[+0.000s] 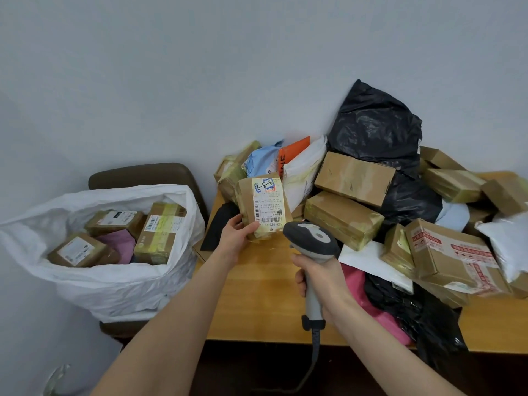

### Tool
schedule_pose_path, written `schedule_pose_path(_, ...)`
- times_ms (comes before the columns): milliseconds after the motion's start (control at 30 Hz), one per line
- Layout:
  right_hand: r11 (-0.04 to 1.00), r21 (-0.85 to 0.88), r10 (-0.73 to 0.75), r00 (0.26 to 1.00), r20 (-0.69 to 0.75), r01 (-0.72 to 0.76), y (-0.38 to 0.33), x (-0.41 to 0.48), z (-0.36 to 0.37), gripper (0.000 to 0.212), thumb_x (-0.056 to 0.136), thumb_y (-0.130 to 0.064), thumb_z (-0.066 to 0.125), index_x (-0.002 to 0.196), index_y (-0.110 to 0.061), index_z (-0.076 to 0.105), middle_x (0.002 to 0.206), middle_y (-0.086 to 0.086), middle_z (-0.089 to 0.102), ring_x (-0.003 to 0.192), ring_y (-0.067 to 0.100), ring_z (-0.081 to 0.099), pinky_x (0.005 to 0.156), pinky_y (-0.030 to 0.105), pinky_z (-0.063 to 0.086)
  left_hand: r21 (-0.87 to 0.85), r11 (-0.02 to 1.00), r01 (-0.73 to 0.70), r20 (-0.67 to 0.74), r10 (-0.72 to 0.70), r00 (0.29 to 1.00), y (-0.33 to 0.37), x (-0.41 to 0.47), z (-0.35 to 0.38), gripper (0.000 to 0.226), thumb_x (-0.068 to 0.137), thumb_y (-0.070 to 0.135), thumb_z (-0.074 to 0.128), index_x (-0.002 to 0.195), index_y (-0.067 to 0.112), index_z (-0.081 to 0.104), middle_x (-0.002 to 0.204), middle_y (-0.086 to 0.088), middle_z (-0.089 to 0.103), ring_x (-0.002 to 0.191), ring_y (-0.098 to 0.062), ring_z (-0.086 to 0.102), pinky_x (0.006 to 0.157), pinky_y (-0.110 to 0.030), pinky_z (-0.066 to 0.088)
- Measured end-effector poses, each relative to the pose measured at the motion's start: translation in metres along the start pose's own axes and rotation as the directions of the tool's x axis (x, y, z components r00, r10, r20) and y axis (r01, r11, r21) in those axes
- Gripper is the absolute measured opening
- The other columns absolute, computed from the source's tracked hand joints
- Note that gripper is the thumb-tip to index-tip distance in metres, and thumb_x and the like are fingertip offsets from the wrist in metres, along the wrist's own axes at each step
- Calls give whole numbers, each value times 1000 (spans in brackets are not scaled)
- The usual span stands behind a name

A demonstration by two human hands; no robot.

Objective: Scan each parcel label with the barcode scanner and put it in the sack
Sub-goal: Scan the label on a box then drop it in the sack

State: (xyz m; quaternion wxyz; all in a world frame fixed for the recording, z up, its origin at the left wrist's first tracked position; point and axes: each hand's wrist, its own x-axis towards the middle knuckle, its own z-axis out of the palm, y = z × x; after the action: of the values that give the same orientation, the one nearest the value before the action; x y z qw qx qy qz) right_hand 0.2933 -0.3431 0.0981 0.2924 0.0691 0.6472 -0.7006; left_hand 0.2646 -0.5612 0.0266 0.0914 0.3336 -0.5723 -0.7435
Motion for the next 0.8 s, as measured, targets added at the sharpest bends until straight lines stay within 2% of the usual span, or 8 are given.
schedule_pose_path(67,1000,-1,-3,1000,16,3,-5,6,5,12,85,-12,70,83,-3,64,55,10,56,41,17,48,45,28,40,4,1000,12,-9,-12,1000,4,-8,-2,64,83,11,73,137,13,40,117,-3,59,96,-15,62,74,-28,54)
schedule_pose_path(100,1000,-5,-1,1000,30,1,-8,10,9,13,86,-13,70,81,-4,63,56,10,57,42,17,49,45,28,41,12,1000,18,-15,-18,1000,6,-11,-5,60,82,14,74,133,15,42,117,-3,60,95,-15,63,72,-27,54)
schedule_pose_path(200,1000,-1,-17,995,99,17,-18,25,33,13,86,-12,71,83,-3,62,55,9,56,44,17,50,45,27,41,19,1000,19,-42,-19,999,14,-18,-24,66,79,22,77,135,15,44,125,-7,61,105,-23,64,88,-40,55)
schedule_pose_path(233,1000,-8,-26,991,128,28,-20,30,45,12,85,-12,71,84,-3,62,54,9,56,44,16,50,45,28,42,18,1000,1,-68,0,998,18,-20,-32,66,80,20,76,136,14,43,125,-8,61,106,-25,64,89,-40,55)
schedule_pose_path(433,996,-85,-5,955,297,31,-21,48,137,12,84,-13,72,87,-3,66,55,7,58,46,15,51,47,27,43,59,996,-63,-294,77,953,40,-37,-120,63,82,18,75,137,12,43,118,-11,65,91,-19,66,71,-26,52)
schedule_pose_path(600,990,-139,56,937,345,-8,-9,69,220,14,83,-14,74,81,-2,66,53,8,58,45,17,50,49,28,44,194,978,-75,-461,158,873,68,-24,-219,69,79,16,77,139,11,43,129,-10,56,95,-17,62,67,-22,51)
schedule_pose_path(733,984,-176,76,939,334,-18,12,105,296,11,85,-13,70,87,-5,63,61,10,58,49,18,51,49,28,43,353,935,-19,-507,208,837,88,16,-308,73,78,18,79,140,14,41,137,-8,49,116,-22,52,88,-32,48)
schedule_pose_path(800,980,-195,93,947,308,-33,26,126,339,13,84,-16,71,88,-6,63,60,9,59,52,19,53,53,31,45,458,888,41,-516,228,826,94,45,-349,73,77,21,79,140,14,41,136,-9,51,118,-24,52,92,-34,46)
